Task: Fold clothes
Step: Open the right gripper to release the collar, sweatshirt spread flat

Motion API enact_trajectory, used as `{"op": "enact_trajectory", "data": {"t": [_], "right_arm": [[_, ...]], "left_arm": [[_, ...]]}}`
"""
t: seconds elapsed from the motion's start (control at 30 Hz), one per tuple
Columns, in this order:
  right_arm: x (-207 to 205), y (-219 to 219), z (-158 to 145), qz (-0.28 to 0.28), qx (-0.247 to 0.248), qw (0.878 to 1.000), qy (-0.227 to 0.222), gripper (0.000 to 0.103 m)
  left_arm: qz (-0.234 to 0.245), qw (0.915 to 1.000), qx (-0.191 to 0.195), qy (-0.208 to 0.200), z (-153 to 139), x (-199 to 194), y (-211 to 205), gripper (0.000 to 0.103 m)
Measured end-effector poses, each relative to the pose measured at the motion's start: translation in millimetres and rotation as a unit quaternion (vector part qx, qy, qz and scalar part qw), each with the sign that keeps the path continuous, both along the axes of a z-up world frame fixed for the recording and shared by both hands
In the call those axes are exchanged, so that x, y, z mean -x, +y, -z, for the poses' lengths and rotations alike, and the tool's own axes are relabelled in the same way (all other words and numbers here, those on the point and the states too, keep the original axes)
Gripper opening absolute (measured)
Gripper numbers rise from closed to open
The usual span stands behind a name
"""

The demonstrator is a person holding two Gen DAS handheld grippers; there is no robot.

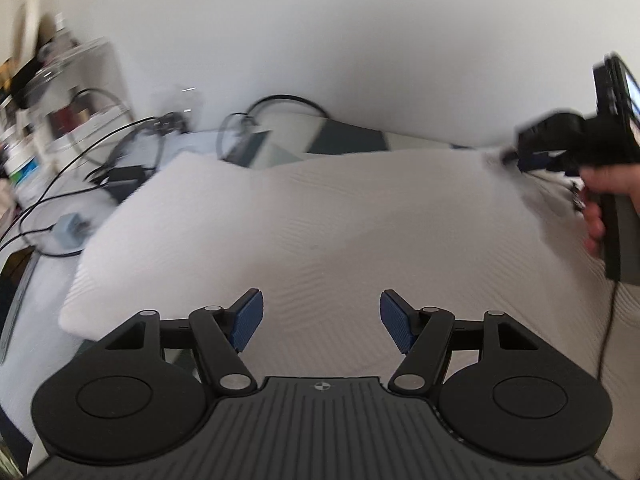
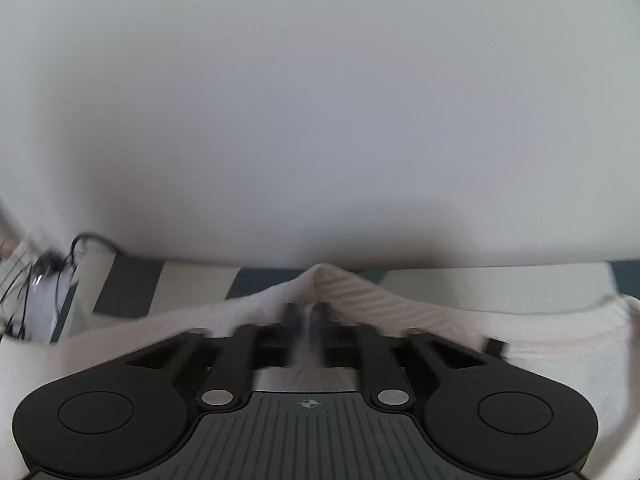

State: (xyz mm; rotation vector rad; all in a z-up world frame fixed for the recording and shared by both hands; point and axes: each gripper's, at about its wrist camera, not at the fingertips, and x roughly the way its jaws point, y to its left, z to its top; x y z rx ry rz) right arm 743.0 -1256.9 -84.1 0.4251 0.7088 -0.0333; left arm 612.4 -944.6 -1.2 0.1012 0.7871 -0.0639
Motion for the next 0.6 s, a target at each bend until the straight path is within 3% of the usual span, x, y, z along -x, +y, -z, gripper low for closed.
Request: {"op": "enact_trajectory", "data": {"t": [0.03,0.13,0.23,0.3,0.37,0.47,0.6], "right_arm": [[12,-5,-6,0.008,-0.005,1.000,-0.015,0.043],[62,-30,-25,0.006,-0.014,0.999,-0.048,0.043],[116,-72,-38,0.053,0.004,0.997,-0.055,0.044],[147,-99,-40,0.100,0.067,0.992,-0.036,0.044],[172,-120,-36,0.144,0.142,0.979,-0.001,0.046],[187,-144,-22,0.146,0.150,0.976,0.055,0.045],[168,-134,7,0.122,0.157,0.976,0.089,0.042]], "left_arm": [[0.012,0.9999,0.003,0.002,-1,0,-6,0.068],[0.058,0.9983,0.004,0.004,-4,0,-28,0.069],[0.099,0.9950,0.002,0.008,-5,3,-51,0.071],[0.122,0.9924,0.000,0.017,-1,7,-64,0.071],[0.138,0.9901,-0.003,0.027,3,11,-73,0.071],[0.155,0.9870,-0.009,0.041,13,16,-85,0.072],[0.159,0.9853,-0.022,0.058,23,23,-95,0.072]]}}
